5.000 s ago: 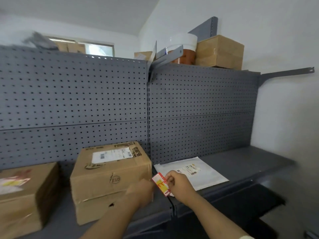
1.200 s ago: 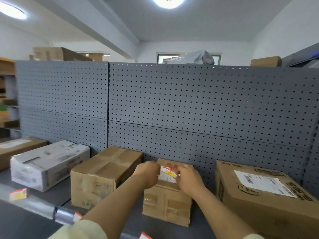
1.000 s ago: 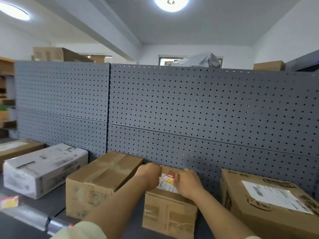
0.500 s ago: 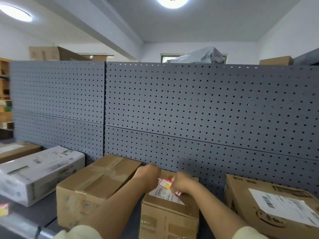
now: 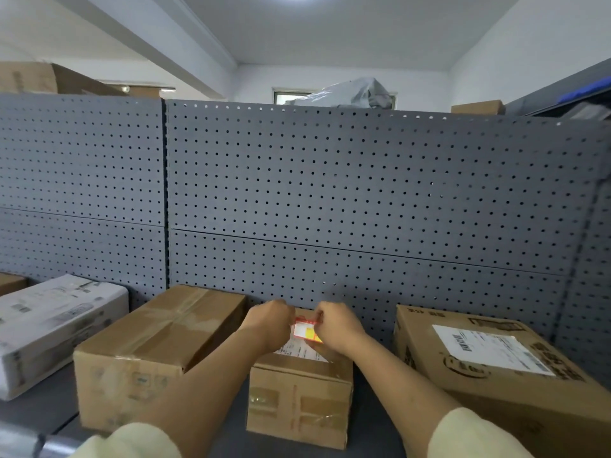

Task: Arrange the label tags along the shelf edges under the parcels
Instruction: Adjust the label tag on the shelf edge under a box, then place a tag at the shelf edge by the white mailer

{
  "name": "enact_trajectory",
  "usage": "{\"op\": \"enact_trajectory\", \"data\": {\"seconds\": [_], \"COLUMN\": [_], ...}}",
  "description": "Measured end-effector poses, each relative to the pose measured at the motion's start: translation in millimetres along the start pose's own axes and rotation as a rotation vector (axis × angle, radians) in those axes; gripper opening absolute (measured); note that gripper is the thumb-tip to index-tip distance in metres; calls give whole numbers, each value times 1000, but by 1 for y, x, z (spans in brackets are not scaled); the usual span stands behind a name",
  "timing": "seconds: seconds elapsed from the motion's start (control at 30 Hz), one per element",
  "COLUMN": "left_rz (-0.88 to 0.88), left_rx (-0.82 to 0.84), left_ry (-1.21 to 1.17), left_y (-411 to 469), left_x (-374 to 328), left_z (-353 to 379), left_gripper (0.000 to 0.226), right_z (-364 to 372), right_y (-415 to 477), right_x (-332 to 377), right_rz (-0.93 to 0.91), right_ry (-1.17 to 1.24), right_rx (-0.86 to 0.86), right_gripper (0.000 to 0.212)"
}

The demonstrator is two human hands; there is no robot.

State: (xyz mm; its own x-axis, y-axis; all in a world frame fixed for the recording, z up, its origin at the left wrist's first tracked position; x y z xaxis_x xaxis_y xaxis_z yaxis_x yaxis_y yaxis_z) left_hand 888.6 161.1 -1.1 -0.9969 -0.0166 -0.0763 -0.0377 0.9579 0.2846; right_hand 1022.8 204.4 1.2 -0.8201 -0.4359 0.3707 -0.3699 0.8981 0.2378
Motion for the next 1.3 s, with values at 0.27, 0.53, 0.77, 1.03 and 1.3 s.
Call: {"op": "enact_trajectory", "data": {"seconds": [0.27,0.53,0.77,1.03,1.3], "left_rz": [90,139,332,579,696], "left_rx": [-7,-120,-205,-149,155], "left_ry": [-120,-257,-318,-336,-294], "left_y": [12,17,4,-43,-89], "left_x": [-49,-156,-291,-460,-561], "left_z": [-2,-15,-35,-15,59], "left_gripper": [28,22,28,27,36], "right_z": [-59,-138,-203,-249,-236], "right_y": [-36,-109,-184,-287,-356], "right_x": [-37,-124,-216,-336,-422], "right_rz": [-29,83,251,464,623], "right_ry": [-25,-138,-226,-231,-320], "right_rx": [-84,-309,-396,-402,-281], "right_gripper": [10,10,11,12,17]}}
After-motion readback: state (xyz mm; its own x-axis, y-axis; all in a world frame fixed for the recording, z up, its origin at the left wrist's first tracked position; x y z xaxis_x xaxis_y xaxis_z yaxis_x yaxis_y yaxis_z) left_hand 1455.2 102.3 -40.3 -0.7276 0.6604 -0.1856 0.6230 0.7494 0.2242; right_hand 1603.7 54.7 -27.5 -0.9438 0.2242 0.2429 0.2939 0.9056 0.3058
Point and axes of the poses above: each hand's wrist, its own y-axis towards the middle knuckle, its own z-axis out of the palm, x = y × z, the point moved 3 cm from there along y, towards the middle knuckle, and after that the axes turned 2 degrees about z, right-handed, at the moved point
